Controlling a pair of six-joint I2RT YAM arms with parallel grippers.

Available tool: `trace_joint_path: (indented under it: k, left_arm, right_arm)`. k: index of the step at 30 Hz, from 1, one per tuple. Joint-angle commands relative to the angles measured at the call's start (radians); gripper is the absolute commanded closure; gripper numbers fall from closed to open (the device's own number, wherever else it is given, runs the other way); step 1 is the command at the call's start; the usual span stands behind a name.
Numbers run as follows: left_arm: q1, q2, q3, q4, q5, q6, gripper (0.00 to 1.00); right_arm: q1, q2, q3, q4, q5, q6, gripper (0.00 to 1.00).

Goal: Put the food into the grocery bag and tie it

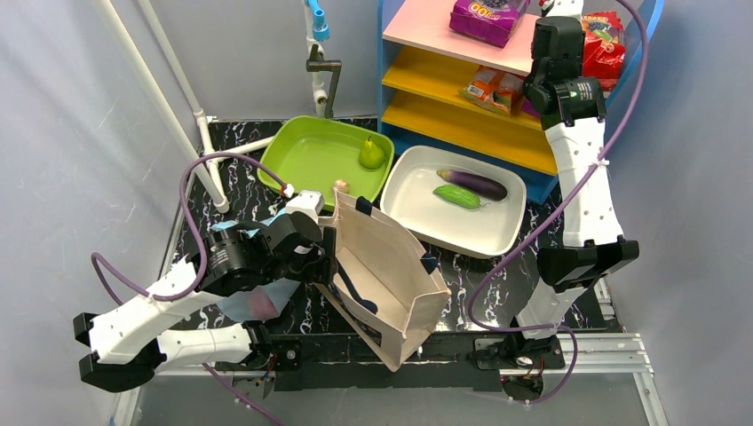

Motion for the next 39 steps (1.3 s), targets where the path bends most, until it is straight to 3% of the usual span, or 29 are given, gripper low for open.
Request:
trace_joint_path:
  k: [1, 2, 3, 7, 11, 28, 39]
  left_arm:
    - [0.006, 0.005, 0.029, -0.028, -0.017, 0.024, 0.36]
    - [0.006, 0.007, 0.028, -0.028, -0.016, 0.023, 0.36]
    - [0.007, 0.007, 0.029, -0.027, -0.015, 0.023, 0.36]
    - [0.007, 0.009, 0.032, -0.023, -0.012, 0.023, 0.36]
    - [0.006, 0.015, 0.046, -0.023, -0.015, 0.023, 0.36]
    - [0.006, 0.063, 0.120, -0.034, 0.004, -0.010, 0.16]
    - [0.007, 0.045, 0.049, -0.033, 0.045, -0.139, 0.27]
  right_arm:
    - [-0.029, -0.007, -0.024, -0.036, 0.056, 0.037, 0.74]
    - [-0.029, -0.011, -0.032, -0.038, 0.060, 0.044, 0.85]
    - [-0.029, -0.015, -0.039, -0.042, 0.060, 0.048, 0.88]
    - [-0.029, -0.030, -0.042, -0.041, 0.058, 0.051, 0.90]
    - [-0.026, -0.051, -0.007, -0.055, 0.028, 0.074, 0.99]
    - [0.184, -0.211, 0.014, -0.098, 0.030, 0.105, 0.99]
    - [0.259, -0.423, -0.099, -0.072, 0.008, 0.112, 0.99]
